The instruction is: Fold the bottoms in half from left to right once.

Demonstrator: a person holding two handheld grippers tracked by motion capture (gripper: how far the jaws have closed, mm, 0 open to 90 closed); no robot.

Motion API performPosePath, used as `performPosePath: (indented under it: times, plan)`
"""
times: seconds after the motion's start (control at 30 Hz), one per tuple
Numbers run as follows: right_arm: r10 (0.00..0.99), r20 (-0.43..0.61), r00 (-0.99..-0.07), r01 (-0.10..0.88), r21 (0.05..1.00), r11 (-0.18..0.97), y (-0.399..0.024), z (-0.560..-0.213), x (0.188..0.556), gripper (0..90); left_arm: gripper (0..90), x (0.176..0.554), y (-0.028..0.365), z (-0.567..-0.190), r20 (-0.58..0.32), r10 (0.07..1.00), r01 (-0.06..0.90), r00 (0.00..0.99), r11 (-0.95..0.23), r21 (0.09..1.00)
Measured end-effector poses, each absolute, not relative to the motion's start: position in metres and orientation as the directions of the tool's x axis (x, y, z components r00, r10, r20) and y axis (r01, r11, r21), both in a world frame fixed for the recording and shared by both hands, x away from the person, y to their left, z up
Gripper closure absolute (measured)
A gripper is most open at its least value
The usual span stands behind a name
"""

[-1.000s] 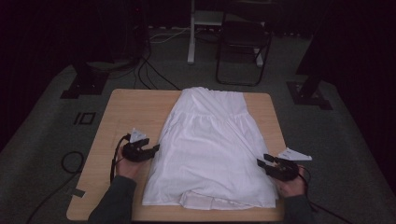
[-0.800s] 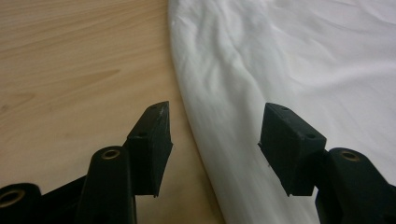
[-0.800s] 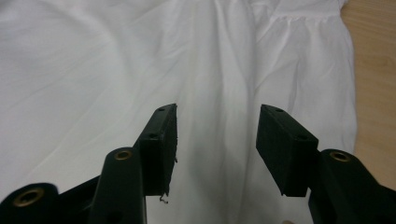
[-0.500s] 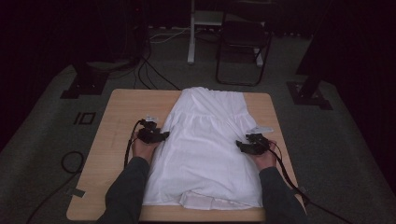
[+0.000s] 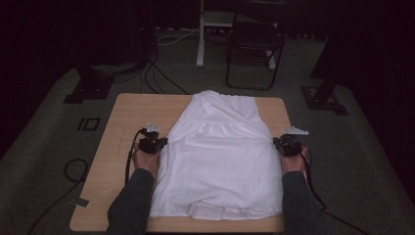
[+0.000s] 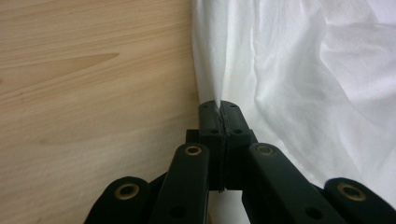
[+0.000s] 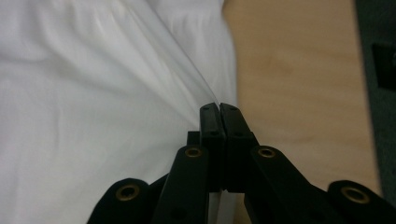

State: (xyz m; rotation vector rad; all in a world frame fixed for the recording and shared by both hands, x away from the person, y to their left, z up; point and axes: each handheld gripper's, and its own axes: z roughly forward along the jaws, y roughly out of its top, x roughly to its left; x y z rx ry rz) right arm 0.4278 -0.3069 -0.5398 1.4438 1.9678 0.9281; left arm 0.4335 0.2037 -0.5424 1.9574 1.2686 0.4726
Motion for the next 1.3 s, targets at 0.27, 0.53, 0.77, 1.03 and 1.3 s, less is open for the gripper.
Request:
performPosePath:
  times: [0.27, 0.53, 0.77, 1.03, 1.3]
  plan:
    - [0.939, 0.026, -0.343, 0.629, 0.749, 0.209, -0.307, -0.565, 0.402, 89.2, 89.8, 0.391, 0.217, -0.555, -0.074, 0.875, 0.606, 0.478, -0.267, 0.749]
    - [0.914, 0.051, -0.402, 0.625, 0.745, 0.233, -0.302, -0.567, 0.346, 89.1, 89.6, 0.327, 0.228, -0.554, -0.045, 0.869, 0.605, 0.492, -0.305, 0.736]
    - [0.897, 0.061, -0.438, 0.633, 0.730, 0.259, -0.296, -0.567, 0.298, 89.1, 89.4, 0.278, 0.238, -0.559, -0.080, 0.866, 0.629, 0.493, -0.291, 0.721]
    - [0.875, 0.049, -0.482, 0.608, 0.738, 0.293, -0.291, -0.555, 0.285, 57.1, 59.8, 0.272, 0.238, -0.546, -0.042, 0.836, 0.562, 0.547, -0.329, 0.759]
    - [0.827, -0.011, -0.562, 0.487, 0.804, 0.341, -0.248, -0.518, 0.342, 49.6, 52.2, 0.337, 0.216, -0.525, -0.027, 0.846, 0.528, 0.533, -0.307, 0.792]
